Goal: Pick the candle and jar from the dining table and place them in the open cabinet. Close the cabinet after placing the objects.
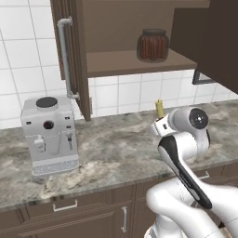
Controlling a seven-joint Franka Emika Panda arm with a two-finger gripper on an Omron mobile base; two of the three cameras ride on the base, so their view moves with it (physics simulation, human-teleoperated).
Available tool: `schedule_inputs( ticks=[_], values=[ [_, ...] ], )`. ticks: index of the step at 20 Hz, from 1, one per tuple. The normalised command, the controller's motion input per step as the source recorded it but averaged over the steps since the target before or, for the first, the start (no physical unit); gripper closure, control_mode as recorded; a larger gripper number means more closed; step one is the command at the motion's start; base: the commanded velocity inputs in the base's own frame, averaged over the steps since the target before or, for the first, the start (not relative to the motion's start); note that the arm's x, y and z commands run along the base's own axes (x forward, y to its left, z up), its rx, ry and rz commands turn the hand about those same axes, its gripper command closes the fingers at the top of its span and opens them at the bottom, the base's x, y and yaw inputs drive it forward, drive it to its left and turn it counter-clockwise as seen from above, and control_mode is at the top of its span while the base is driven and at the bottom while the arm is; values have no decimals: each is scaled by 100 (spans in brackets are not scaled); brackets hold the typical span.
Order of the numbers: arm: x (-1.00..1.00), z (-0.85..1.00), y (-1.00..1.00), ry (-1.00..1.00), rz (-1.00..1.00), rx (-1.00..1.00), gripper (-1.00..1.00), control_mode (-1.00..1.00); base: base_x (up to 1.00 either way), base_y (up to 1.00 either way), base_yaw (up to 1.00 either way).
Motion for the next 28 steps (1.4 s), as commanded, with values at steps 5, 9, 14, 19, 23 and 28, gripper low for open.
schedule_inputs(
  ticks=[5,9,14,19,23,28],
  values=[
    [0,79,18,-10,-2,0,100,-100,0,0,0],
    [0,70,25,-4,-9,0,100,-100,0,0,0],
    [-1,58,16,0,-10,4,100,-100,0,0,0],
    [0,51,5,-2,-4,8,100,-100,0,0,0],
    [0,48,0,-5,0,14,100,-100,0,0,0],
    [2,36,0,-6,0,11,100,-100,0,0,0]
  ],
)
